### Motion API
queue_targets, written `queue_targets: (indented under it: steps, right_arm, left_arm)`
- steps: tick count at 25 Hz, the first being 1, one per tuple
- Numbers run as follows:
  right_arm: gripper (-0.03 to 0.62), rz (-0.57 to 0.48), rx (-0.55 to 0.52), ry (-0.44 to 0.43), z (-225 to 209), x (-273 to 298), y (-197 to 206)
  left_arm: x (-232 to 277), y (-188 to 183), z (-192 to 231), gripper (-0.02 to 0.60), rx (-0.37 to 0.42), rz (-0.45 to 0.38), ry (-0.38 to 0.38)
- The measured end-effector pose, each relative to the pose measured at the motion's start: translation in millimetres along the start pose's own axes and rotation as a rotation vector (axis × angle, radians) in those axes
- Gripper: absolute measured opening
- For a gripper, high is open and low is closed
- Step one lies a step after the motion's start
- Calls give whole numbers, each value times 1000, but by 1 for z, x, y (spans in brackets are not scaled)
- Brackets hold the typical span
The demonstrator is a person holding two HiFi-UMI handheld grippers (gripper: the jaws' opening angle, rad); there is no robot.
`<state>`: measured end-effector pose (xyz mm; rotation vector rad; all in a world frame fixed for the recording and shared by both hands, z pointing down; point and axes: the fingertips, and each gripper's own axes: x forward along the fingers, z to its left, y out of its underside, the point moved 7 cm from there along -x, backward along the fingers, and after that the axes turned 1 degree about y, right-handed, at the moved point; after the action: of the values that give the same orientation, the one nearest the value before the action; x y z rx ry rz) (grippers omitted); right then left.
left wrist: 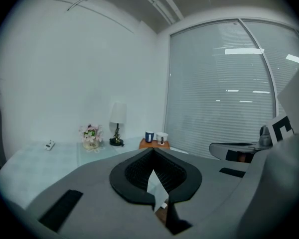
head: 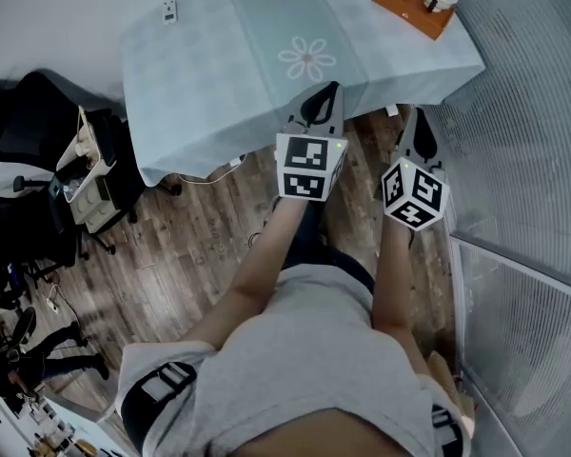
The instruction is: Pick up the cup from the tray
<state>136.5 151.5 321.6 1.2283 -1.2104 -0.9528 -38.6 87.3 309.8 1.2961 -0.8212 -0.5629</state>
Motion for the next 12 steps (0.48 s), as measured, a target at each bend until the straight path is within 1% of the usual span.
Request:
queue_targets:
  steps: [12]
  right_arm:
    - [9,12,10,103,-19,158,-29]
  left_arm:
    - [156,-47,65,5,-3,1,73]
